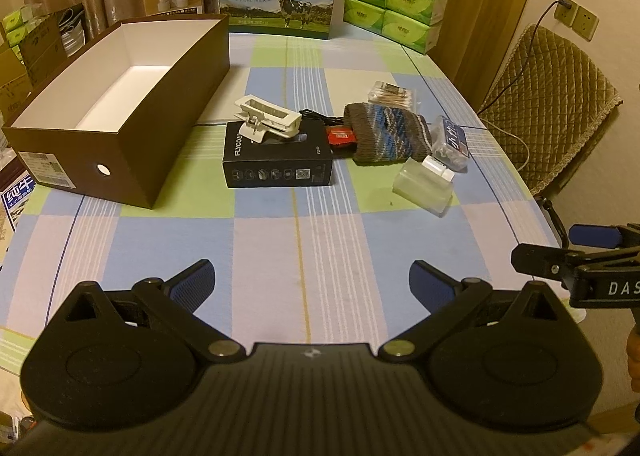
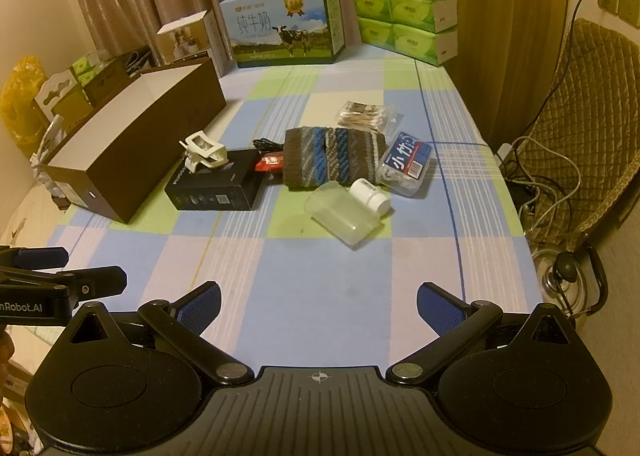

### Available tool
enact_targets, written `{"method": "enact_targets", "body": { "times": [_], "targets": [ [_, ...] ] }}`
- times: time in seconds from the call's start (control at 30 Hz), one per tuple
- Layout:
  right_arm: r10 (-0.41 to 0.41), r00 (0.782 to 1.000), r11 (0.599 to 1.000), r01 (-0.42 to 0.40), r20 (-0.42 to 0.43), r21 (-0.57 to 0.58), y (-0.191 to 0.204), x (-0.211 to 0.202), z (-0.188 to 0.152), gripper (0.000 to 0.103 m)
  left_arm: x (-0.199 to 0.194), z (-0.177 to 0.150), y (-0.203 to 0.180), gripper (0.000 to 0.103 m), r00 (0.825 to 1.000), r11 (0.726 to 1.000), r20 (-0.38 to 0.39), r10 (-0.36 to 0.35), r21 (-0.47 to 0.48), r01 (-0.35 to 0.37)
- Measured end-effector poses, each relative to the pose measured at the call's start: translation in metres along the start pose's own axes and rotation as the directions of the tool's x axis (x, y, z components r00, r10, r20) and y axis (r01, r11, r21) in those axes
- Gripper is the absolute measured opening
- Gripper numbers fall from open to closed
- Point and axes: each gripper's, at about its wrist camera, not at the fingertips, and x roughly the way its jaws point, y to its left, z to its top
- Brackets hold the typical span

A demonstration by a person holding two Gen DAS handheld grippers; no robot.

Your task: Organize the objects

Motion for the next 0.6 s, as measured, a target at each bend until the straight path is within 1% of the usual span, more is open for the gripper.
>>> {"method": "enact_targets", "body": {
  "times": [0.6],
  "targets": [
    [-0.012,1.000,0.999,0.012,-0.006,0.030,0.009,0.014,0.012,0.101,0.013,0.018,0.012,0.102,1.000,0.999,-0.015,-0.018,0.029,0.019]
  ]
}}
